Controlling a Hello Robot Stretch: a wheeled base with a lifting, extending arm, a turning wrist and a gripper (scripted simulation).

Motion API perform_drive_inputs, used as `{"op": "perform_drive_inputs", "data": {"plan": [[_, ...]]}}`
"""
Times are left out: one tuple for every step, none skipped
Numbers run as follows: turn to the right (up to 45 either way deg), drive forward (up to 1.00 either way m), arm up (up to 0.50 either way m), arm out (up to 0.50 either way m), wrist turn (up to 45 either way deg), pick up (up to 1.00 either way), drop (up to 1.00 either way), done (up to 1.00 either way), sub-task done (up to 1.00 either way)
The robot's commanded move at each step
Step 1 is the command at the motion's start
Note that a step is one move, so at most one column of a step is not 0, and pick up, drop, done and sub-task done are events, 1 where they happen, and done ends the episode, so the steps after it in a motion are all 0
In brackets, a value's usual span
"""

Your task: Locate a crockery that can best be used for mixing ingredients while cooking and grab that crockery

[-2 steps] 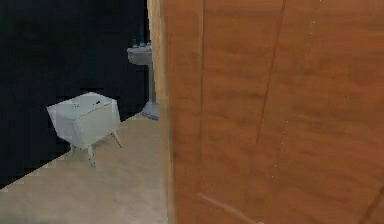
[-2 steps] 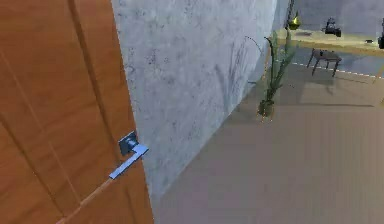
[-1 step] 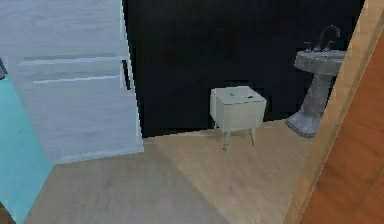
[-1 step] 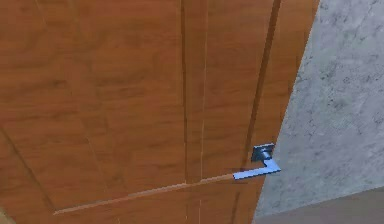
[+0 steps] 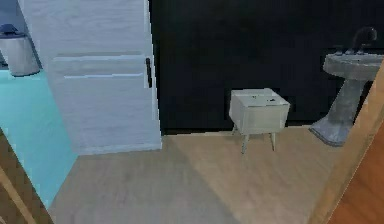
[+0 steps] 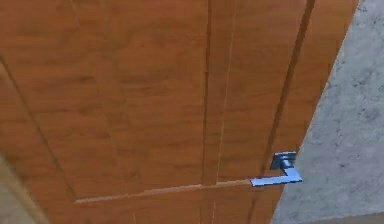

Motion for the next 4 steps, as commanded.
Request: {"op": "perform_drive_inputs", "data": {"plan": [[0.0, 0.3, 0.0, 0.0, 0.0, 0.0, 0.0, 0.0, 0.0], [-27.0, 0.0, 0.0, 0.0, 0.0, 0.0, 0.0, 0.0, 0.0], [0.0, 0.55, 0.0, 0.0, 0.0, 0.0, 0.0, 0.0, 0.0], [-24.0, 0.0, 0.0, 0.0, 0.0, 0.0, 0.0, 0.0, 0.0]]}}
